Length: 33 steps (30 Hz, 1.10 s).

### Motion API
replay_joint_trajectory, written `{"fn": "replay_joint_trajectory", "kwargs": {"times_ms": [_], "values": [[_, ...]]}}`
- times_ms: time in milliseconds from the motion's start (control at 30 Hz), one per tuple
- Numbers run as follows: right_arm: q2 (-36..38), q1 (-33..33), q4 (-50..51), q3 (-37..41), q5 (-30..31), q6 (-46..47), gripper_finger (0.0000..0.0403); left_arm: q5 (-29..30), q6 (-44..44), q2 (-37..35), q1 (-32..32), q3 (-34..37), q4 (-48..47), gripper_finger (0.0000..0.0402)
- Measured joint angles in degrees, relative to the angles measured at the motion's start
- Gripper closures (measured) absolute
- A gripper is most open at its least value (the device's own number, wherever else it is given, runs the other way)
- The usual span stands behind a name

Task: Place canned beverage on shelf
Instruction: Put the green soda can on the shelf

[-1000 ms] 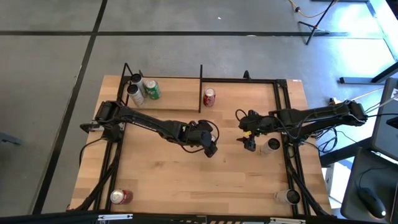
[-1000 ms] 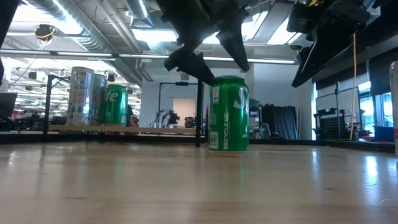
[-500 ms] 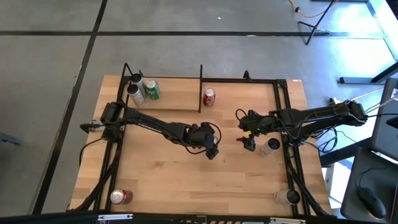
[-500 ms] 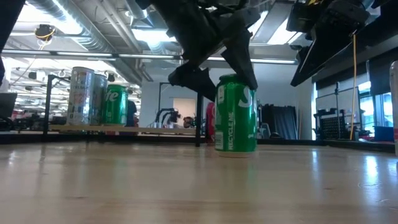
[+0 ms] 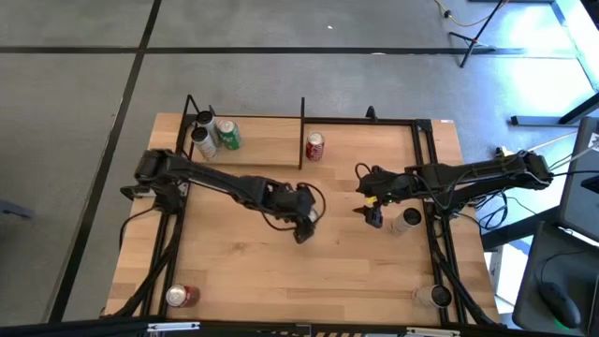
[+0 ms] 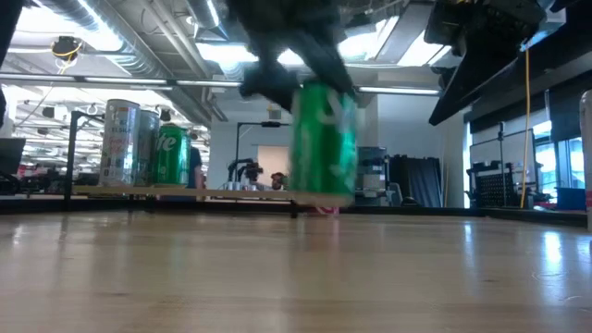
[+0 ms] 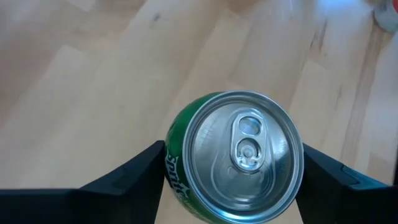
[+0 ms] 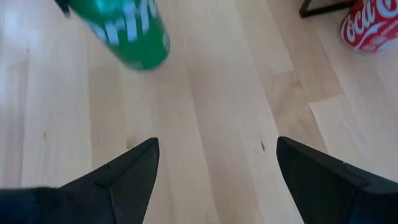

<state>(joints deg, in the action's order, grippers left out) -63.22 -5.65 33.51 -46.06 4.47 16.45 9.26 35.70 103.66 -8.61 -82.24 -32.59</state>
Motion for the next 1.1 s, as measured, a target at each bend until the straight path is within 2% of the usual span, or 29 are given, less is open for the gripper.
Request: {"fn": "replay_joint_trajectory", "kwargs": {"times_ms": [367, 633, 800, 900, 1100], "values": [[-0.24, 0.04, -6.7, 0.0, 0.55, 0.03, 0.0088, 0.48, -8.64, -17.32, 4.43, -0.11, -22.78, 0.0142], [-2.93, 0.04, -18.94, -0.01, 4.15, 0.44, 0.0088, -2.08, -19.42, -24.68, 8.75, 0.77, -26.68, 0.0142], [-7.33, 0.04, -26.14, -0.04, 4.95, 0.73, 0.0088, -7.49, -26.66, -25.09, 9.47, 6.66, -22.12, 0.0142], [-10.58, 0.04, -29.54, -0.02, 3.14, 1.74, 0.0088, -11.48, -30.59, -24.97, 8.38, 12.31, -16.08, 0.0142], [-15.04, 0.03, -30.83, 0.0, 1.94, 4.62, 0.0088, -18.78, -37.32, -23.92, 7.74, 22.12, -5.11, 0.0142]]}}
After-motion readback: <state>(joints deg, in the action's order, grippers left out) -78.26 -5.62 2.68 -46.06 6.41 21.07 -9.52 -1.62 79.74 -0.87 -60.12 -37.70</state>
